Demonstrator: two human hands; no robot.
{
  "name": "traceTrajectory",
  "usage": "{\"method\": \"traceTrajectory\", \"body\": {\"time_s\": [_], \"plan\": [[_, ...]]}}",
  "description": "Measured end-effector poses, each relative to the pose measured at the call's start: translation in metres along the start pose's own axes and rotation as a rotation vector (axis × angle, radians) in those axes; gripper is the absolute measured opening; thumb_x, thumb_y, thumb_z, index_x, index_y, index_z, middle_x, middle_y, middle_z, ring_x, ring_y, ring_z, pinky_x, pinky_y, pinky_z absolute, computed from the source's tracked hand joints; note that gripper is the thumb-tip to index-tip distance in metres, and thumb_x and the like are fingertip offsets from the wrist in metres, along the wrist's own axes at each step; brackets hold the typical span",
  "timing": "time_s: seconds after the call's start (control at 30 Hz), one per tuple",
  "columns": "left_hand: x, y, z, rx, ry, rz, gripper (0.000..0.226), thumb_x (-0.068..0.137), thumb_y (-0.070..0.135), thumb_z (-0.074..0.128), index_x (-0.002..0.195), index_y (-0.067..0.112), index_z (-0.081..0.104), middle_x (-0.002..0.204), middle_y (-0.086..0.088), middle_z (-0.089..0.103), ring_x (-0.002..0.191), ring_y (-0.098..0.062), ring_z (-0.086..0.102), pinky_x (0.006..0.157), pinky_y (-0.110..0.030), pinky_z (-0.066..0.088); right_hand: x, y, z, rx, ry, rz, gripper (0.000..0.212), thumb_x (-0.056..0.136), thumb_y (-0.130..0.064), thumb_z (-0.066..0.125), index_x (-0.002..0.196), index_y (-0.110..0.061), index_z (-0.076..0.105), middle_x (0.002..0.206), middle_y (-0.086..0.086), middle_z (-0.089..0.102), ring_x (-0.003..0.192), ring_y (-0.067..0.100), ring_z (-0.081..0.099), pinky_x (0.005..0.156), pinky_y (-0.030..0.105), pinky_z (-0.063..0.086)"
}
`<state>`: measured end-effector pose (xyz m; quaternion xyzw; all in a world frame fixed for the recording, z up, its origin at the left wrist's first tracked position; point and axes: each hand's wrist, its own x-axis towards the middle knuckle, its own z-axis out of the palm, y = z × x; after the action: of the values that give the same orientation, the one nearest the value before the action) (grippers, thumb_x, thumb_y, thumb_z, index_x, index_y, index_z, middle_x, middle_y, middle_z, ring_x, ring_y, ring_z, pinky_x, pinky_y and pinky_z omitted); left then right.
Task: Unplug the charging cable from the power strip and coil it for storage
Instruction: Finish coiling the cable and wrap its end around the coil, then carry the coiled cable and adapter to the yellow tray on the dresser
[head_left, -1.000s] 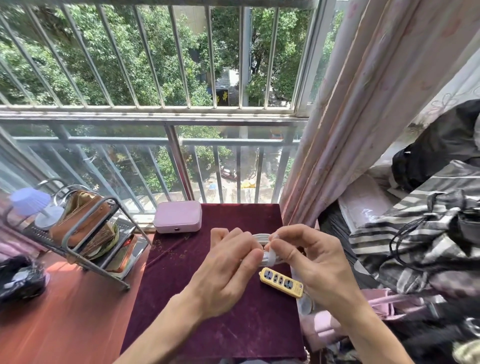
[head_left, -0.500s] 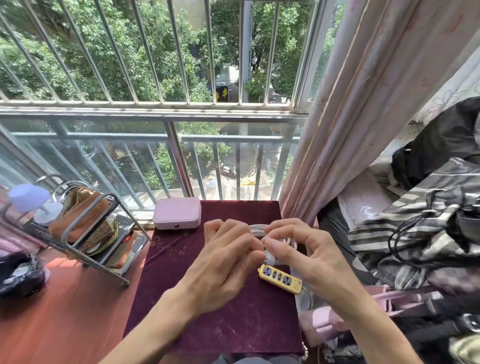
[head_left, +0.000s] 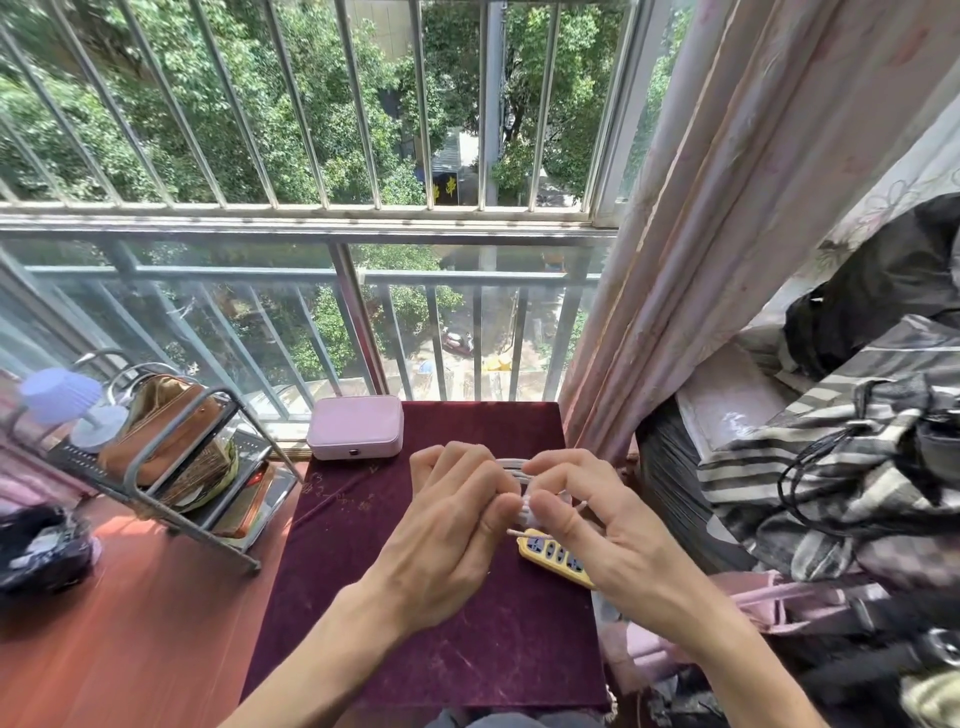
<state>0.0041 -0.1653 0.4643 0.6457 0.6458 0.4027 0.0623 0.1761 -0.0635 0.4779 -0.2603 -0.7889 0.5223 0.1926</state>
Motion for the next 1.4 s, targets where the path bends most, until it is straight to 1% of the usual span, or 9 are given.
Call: {"method": "traceTrajectory", "body": {"time_s": [0.1, 0.2, 0.3, 0.4, 0.63, 0.87, 1.03, 1.2, 1.4], "plan": [[0.001, -0.004, 0.005, -0.003, -0.011, -0.025, 0.035, 0.109, 0.045, 0.021, 0.09, 0.029, 0.047, 0.086, 0.02, 0.042, 0.09, -0.004, 0.046, 0.094, -0.032, 0.032, 0.0, 0.008, 0.005, 0.026, -0.046, 0.011, 0.049, 0.091, -0.082, 0.048, 0.104, -0.04, 0.069, 0.131, -0.02, 0.06, 0.131, 0.007, 0.055, 0.099, 0.024, 0.052], [0.002, -0.009, 0.011, -0.105, -0.051, -0.111, 0.042, 0.107, 0.051, 0.024, 0.088, 0.027, 0.052, 0.081, 0.02, 0.048, 0.08, -0.004, 0.048, 0.082, -0.022, 0.035, 0.005, 0.013, 0.012, 0.218, -0.04, 0.055, 0.049, 0.096, -0.073, 0.053, 0.099, -0.027, 0.07, 0.106, 0.0, 0.072, 0.107, 0.015, 0.069, 0.094, 0.045, 0.057], [-0.002, -0.013, 0.024, -0.313, -0.023, -0.267, 0.035, 0.104, 0.053, 0.037, 0.09, 0.028, 0.056, 0.074, 0.013, 0.059, 0.066, -0.008, 0.057, 0.064, -0.024, 0.046, 0.014, 0.019, 0.018, 0.295, 0.052, 0.102, 0.052, 0.091, -0.078, 0.054, 0.085, -0.03, 0.073, 0.073, 0.001, 0.064, 0.071, 0.017, 0.059, 0.074, 0.034, 0.055], [-0.008, -0.013, 0.041, -0.355, 0.093, -0.395, 0.036, 0.102, 0.055, 0.042, 0.089, 0.028, 0.063, 0.066, 0.01, 0.064, 0.056, -0.007, 0.061, 0.057, -0.036, 0.054, 0.019, 0.029, 0.031, 0.316, 0.173, 0.168, 0.058, 0.086, -0.082, 0.057, 0.084, -0.027, 0.077, 0.06, 0.0, 0.053, 0.06, 0.015, 0.049, 0.059, 0.029, 0.044], [-0.019, -0.019, 0.075, -0.485, 0.442, -0.807, 0.052, 0.097, 0.064, 0.039, 0.077, 0.023, 0.065, 0.056, 0.013, 0.057, 0.05, -0.003, 0.05, 0.05, -0.02, 0.043, 0.014, 0.06, 0.072, 0.41, 0.434, 0.301, 0.044, 0.091, -0.065, 0.058, 0.102, -0.024, 0.07, 0.068, -0.003, 0.07, 0.063, 0.006, 0.066, 0.061, 0.026, 0.056], [-0.057, -0.017, 0.11, -0.607, 0.498, -1.107, 0.055, 0.102, 0.057, 0.031, 0.089, 0.014, 0.063, 0.072, 0.006, 0.061, 0.065, -0.003, 0.06, 0.073, -0.028, 0.05, 0.001, 0.097, 0.108, 0.253, 0.432, 0.452, 0.053, 0.1, -0.067, 0.032, 0.091, -0.034, 0.073, 0.083, -0.021, 0.074, 0.072, 0.003, 0.069, 0.072, 0.028, 0.054], [-0.09, -0.031, 0.125, -0.607, 0.417, -1.254, 0.057, 0.105, 0.055, 0.029, 0.082, 0.012, 0.059, 0.072, 0.007, 0.057, 0.057, 0.004, 0.052, 0.069, -0.025, 0.044, -0.015, 0.127, 0.124, 0.065, 0.266, 0.447, 0.064, 0.098, -0.074, 0.025, 0.091, -0.025, 0.065, 0.089, -0.021, 0.07, 0.076, 0.002, 0.065, 0.066, 0.018, 0.048], [-0.131, -0.061, 0.129, -0.58, 0.224, -1.317, 0.051, 0.106, 0.054, 0.031, 0.077, 0.022, 0.058, 0.068, 0.013, 0.055, 0.063, -0.002, 0.05, 0.068, -0.024, 0.043, -0.027, 0.171, 0.123, -0.078, -0.11, 0.495, 0.046, 0.103, -0.063, 0.038, 0.092, -0.026, 0.062, 0.084, 0.003, 0.073, 0.07, 0.016, 0.067, 0.072, 0.038, 0.054], [-0.183, -0.13, 0.141, -0.407, -0.04, -1.48, 0.033, 0.099, 0.051, 0.048, 0.098, 0.023, 0.066, 0.089, 0.008, 0.072, 0.095, -0.018, 0.07, 0.082, -0.033, 0.049, -0.048, 0.229, 0.139, 0.048, -0.063, 0.766, 0.04, 0.108, -0.051, 0.043, 0.08, -0.027, 0.059, 0.055, -0.003, 0.06, 0.045, 0.009, 0.051, 0.052, 0.033, 0.042]]}}
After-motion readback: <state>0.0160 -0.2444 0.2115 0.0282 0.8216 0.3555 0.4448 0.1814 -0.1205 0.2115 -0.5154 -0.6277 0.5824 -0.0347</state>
